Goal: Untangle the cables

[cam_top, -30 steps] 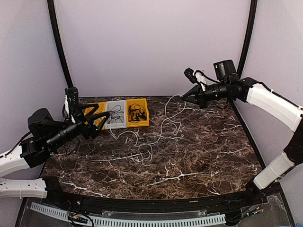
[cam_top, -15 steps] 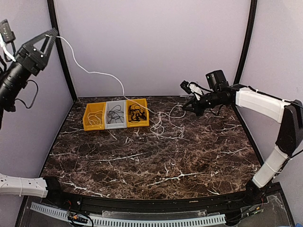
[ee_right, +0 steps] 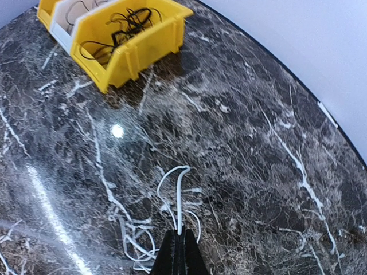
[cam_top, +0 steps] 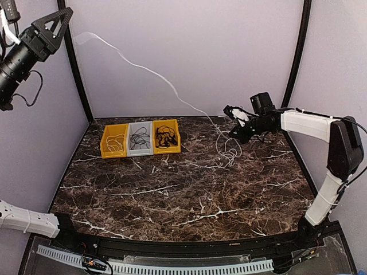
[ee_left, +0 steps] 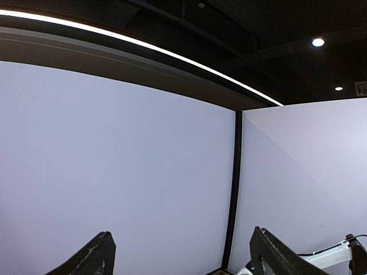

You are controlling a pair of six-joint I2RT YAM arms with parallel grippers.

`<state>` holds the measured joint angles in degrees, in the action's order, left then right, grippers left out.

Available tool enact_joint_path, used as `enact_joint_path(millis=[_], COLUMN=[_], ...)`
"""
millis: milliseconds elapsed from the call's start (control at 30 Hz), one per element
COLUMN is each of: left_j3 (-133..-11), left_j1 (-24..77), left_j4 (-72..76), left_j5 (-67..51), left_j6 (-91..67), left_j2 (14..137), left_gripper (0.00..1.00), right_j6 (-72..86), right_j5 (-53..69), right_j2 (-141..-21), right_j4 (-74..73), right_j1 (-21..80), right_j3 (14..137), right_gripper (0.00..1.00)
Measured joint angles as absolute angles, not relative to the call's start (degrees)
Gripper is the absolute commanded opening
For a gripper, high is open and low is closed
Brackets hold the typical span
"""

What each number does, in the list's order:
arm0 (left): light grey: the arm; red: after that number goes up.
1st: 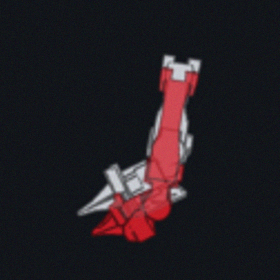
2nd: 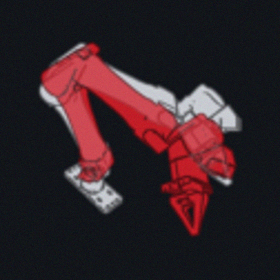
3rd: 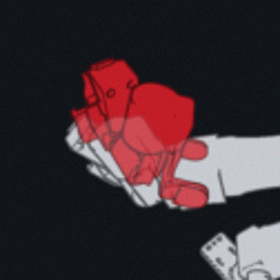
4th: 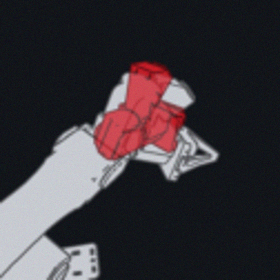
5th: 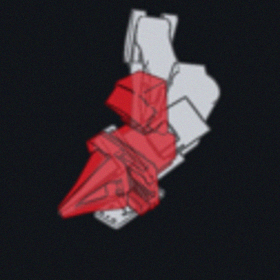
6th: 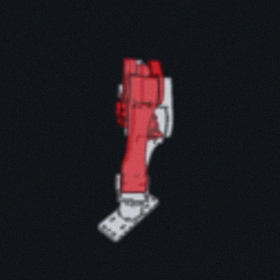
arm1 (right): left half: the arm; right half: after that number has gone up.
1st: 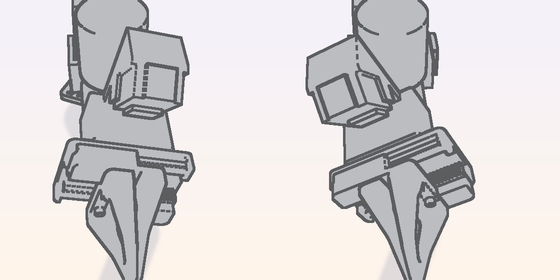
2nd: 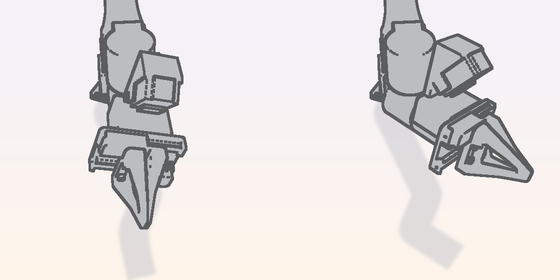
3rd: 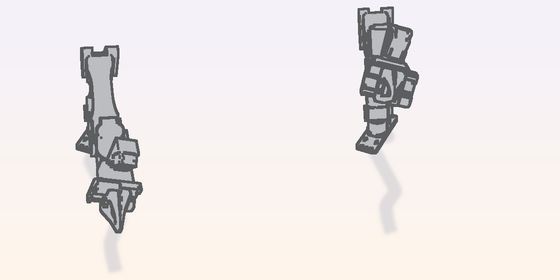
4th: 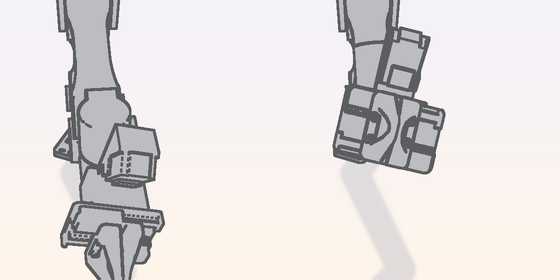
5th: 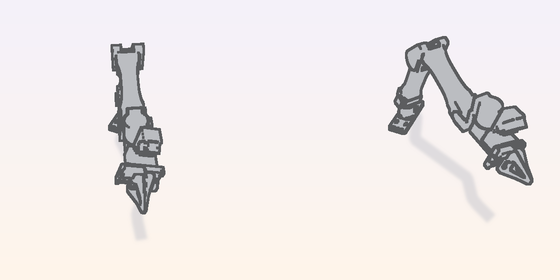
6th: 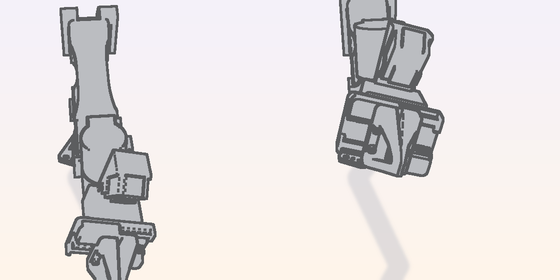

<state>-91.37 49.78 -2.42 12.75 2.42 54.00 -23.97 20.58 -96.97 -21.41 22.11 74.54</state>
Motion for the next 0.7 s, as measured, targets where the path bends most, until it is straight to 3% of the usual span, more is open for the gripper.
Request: enact_joint_path(millis=[167, 300, 500, 700], left_j3=[-104.3, -103.9, -92.1, -70.0], left_j1=[49.8, 49.8, 49.8, 49.8], left_j4=[-5.5, -5.6, -2.6, 1.3], left_j5=[12.7, 12.9, 14.7, 13.8], left_j6=[2.6, 2.9, 3.0, 2.3], left_j2=[58.7, 56.2, 51.6, 53.5], left_gripper=[0.84, 0.84, 0.84, 0.79], right_j6=[-24.1, -24.6, -25.9, -29.1], right_j5=[18.2, 16.4, 21.9, 33.0], right_j2=[-103.6, -105.9, -104.3, -94.7], right_j4=[-20.8, -21.1, -22.7, -26.5], right_j1=[18.1, 16.6, 16.6, 18.4], right_j3=[74.0, 73.1, 73.0, 73.0], right_gripper=[0.0, 0.0, 0.0, 0.0])
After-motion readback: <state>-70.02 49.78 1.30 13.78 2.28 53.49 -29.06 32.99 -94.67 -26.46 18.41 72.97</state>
